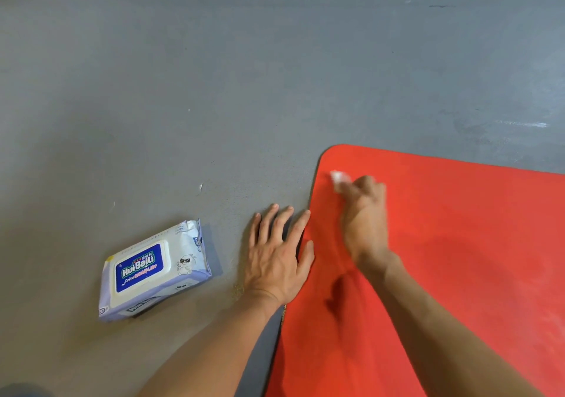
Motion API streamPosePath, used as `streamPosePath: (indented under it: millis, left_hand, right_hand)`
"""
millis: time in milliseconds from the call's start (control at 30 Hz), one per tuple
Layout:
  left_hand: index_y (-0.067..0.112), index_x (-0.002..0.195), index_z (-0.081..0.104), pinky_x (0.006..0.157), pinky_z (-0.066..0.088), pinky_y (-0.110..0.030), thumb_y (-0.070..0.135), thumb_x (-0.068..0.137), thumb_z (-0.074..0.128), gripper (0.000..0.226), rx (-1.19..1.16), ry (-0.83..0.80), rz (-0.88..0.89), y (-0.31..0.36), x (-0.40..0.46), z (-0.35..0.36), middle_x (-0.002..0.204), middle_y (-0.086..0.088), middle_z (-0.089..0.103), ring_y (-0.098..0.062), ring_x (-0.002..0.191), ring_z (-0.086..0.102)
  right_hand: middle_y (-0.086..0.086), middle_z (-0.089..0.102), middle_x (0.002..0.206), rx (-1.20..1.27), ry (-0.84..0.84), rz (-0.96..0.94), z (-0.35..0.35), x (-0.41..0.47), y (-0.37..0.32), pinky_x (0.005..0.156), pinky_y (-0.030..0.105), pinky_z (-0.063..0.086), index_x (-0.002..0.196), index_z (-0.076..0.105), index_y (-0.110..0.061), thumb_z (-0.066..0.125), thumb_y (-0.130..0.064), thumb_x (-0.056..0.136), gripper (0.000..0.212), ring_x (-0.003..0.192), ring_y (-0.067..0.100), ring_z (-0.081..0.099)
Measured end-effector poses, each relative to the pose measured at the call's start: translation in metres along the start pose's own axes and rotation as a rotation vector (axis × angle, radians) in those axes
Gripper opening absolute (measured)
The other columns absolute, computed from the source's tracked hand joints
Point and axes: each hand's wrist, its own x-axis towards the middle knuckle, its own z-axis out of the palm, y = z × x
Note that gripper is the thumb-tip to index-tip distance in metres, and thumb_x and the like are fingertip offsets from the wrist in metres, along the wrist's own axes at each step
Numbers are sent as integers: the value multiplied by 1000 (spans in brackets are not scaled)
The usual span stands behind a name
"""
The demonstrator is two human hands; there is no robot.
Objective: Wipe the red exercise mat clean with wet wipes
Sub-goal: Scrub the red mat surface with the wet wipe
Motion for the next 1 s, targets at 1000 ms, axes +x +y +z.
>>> streamPosePath:
  millis: [1000]
  left_hand:
    - [32, 152, 52, 125, 23, -55, 46, 98, 50, 56, -24, -15, -9, -1, 0, 1, 152, -2, 52, -29, 151, 36]
  right_hand:
    - [10, 58, 98, 2, -281, -432, 21, 23, -5, 83, 36, 44, 110, 74, -16, 63, 0, 90, 28, 90, 30, 51]
